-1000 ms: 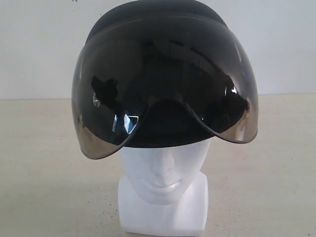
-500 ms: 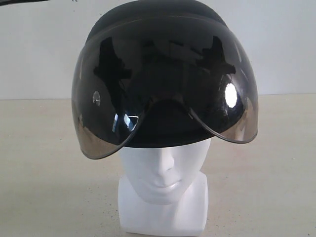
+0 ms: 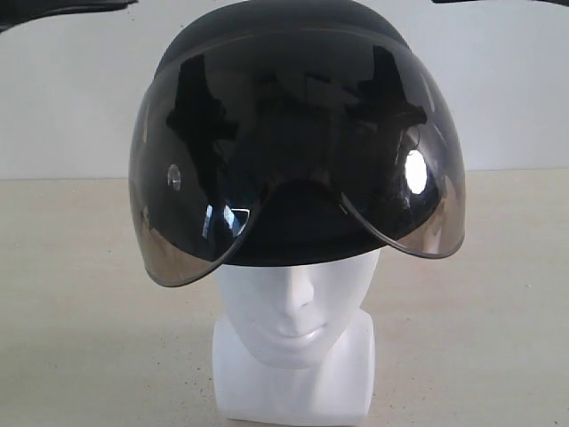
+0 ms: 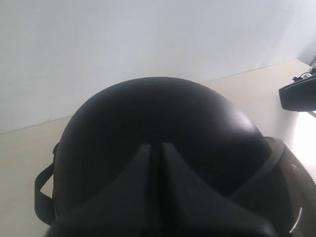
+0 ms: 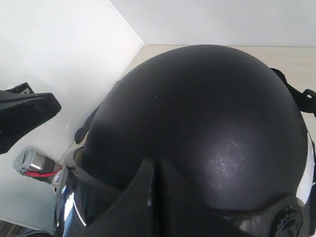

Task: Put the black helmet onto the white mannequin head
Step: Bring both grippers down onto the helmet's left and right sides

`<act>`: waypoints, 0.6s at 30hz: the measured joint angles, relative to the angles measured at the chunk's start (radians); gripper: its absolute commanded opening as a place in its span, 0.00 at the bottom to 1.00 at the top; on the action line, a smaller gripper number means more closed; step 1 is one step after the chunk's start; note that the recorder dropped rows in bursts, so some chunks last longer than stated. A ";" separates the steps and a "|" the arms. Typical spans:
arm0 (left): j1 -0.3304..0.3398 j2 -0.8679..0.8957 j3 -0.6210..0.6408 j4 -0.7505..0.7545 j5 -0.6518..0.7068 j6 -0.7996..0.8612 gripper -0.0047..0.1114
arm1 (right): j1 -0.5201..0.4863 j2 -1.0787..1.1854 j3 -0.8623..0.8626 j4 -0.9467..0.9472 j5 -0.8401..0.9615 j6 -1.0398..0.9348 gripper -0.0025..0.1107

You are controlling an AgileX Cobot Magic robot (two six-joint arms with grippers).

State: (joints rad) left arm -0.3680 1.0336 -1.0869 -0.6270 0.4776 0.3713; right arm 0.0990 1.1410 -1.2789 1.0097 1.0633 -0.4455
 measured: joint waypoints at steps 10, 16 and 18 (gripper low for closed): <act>0.000 0.031 0.000 -0.021 0.052 0.015 0.08 | 0.019 0.033 0.004 0.017 0.010 0.003 0.02; 0.000 0.031 0.000 -0.021 0.096 0.021 0.08 | 0.092 0.057 0.005 0.002 -0.001 0.005 0.02; 0.000 0.031 0.000 -0.031 0.096 0.023 0.08 | 0.102 0.057 0.005 -0.005 -0.006 0.005 0.02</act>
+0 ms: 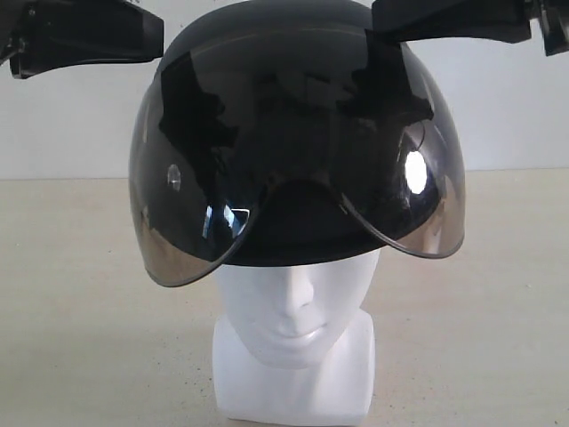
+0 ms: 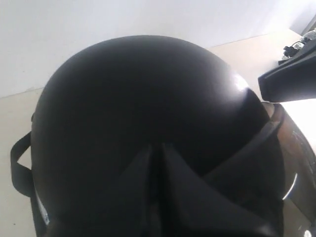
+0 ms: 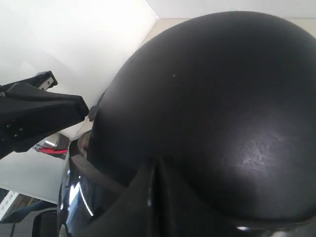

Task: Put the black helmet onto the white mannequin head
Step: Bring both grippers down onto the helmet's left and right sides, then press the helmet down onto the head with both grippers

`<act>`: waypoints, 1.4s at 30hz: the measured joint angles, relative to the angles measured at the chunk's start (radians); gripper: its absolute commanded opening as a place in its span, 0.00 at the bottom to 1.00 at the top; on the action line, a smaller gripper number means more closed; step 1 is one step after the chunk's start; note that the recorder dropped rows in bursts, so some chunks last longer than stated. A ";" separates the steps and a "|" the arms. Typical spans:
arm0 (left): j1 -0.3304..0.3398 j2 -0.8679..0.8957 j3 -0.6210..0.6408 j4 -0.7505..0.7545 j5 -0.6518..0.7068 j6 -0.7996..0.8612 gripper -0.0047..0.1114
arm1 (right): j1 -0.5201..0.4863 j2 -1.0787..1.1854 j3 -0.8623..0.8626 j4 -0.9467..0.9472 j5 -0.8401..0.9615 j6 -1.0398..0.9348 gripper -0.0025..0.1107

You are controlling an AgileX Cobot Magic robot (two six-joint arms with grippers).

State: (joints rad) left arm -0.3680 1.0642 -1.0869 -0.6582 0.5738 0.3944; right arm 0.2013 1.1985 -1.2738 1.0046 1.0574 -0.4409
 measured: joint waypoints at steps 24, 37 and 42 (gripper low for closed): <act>0.000 0.044 -0.009 -0.057 0.079 0.067 0.08 | 0.006 0.000 -0.006 -0.078 0.056 0.071 0.02; 0.006 0.044 -0.013 -0.064 0.128 0.088 0.08 | 0.062 -0.023 0.069 -0.081 0.009 0.079 0.02; 0.006 0.044 -0.013 -0.062 0.169 0.090 0.08 | 0.100 -0.029 0.069 -0.111 0.013 0.102 0.02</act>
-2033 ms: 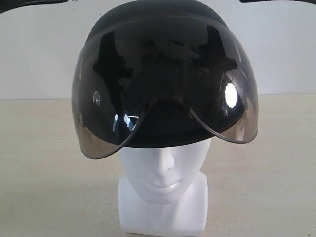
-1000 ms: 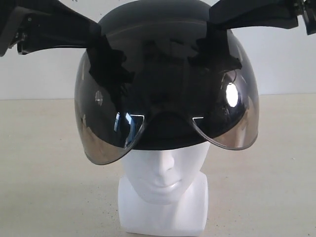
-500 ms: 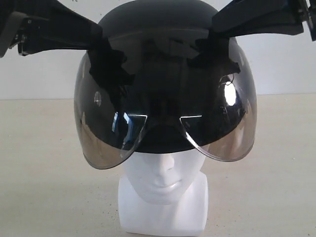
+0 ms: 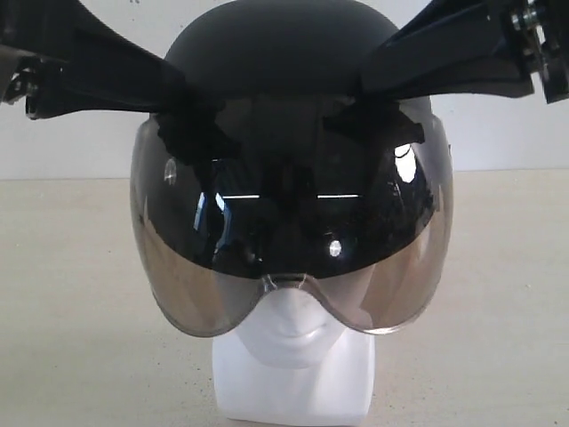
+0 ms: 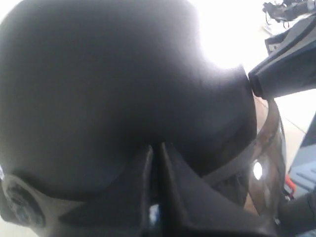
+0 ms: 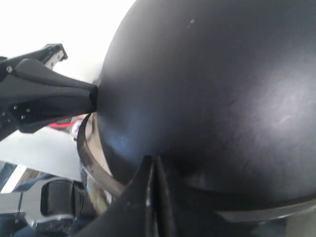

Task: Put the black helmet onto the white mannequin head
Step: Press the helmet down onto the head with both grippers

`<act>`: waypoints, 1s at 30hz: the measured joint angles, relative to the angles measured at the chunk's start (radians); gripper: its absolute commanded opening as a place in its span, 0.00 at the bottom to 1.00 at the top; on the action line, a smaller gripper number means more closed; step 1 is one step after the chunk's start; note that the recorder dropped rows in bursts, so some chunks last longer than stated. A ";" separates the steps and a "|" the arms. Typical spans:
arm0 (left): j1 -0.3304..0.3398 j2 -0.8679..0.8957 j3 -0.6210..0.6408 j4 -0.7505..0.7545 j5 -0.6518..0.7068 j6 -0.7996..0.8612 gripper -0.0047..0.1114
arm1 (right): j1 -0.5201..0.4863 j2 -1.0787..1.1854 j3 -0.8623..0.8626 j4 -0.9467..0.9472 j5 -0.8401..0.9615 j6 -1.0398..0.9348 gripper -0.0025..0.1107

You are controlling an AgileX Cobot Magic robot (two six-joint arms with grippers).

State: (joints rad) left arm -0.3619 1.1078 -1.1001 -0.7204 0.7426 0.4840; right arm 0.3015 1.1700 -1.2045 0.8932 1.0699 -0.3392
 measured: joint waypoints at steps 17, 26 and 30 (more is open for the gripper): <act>0.000 -0.010 0.063 -0.032 0.022 0.017 0.08 | 0.008 -0.006 0.030 -0.031 0.067 0.035 0.02; 0.000 -0.014 0.084 -0.030 0.105 0.027 0.08 | 0.017 0.002 0.080 -0.151 0.155 0.043 0.02; 0.000 -0.016 0.084 -0.032 0.112 0.027 0.08 | 0.017 -0.022 0.080 -0.195 0.127 0.061 0.02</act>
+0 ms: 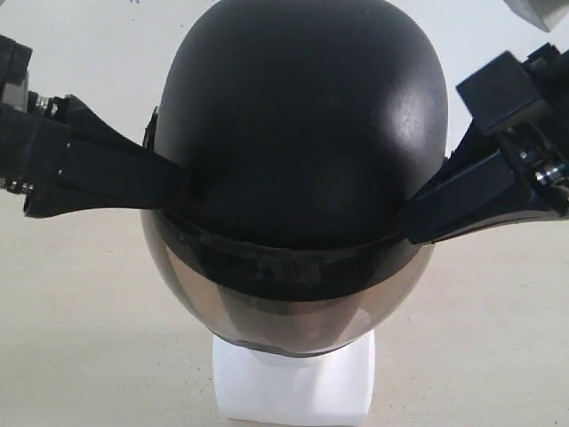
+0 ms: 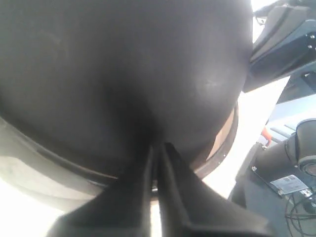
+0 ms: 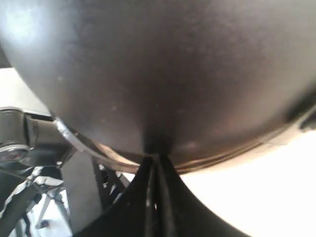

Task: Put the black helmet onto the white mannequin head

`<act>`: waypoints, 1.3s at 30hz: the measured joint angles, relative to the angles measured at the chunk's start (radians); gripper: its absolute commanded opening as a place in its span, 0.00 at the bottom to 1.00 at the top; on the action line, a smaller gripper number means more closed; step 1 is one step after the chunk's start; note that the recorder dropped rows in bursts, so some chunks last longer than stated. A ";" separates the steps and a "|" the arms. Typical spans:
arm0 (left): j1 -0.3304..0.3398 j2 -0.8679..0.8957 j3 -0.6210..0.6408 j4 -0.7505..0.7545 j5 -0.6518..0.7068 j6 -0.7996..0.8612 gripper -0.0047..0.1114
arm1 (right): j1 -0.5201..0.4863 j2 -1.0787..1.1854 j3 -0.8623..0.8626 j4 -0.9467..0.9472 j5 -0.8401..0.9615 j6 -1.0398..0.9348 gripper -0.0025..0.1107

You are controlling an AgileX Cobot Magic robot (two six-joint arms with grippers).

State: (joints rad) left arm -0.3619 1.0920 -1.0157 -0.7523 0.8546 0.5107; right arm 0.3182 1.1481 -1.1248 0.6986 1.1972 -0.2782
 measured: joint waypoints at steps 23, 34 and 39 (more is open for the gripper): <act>0.000 -0.049 0.012 0.308 -0.260 -0.168 0.08 | 0.000 -0.080 0.008 -0.375 -0.254 0.334 0.02; 0.020 0.036 0.012 0.361 -0.317 -0.181 0.08 | 0.000 -0.028 0.008 -0.348 -0.260 0.338 0.02; 0.043 0.038 0.012 0.370 -0.271 -0.183 0.08 | 0.000 -0.028 0.008 -0.345 -0.269 0.338 0.02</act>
State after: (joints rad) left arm -0.3190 1.1301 -1.0041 -0.3819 0.5832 0.3273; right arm 0.3182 1.1204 -1.1163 0.3531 0.9278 0.0601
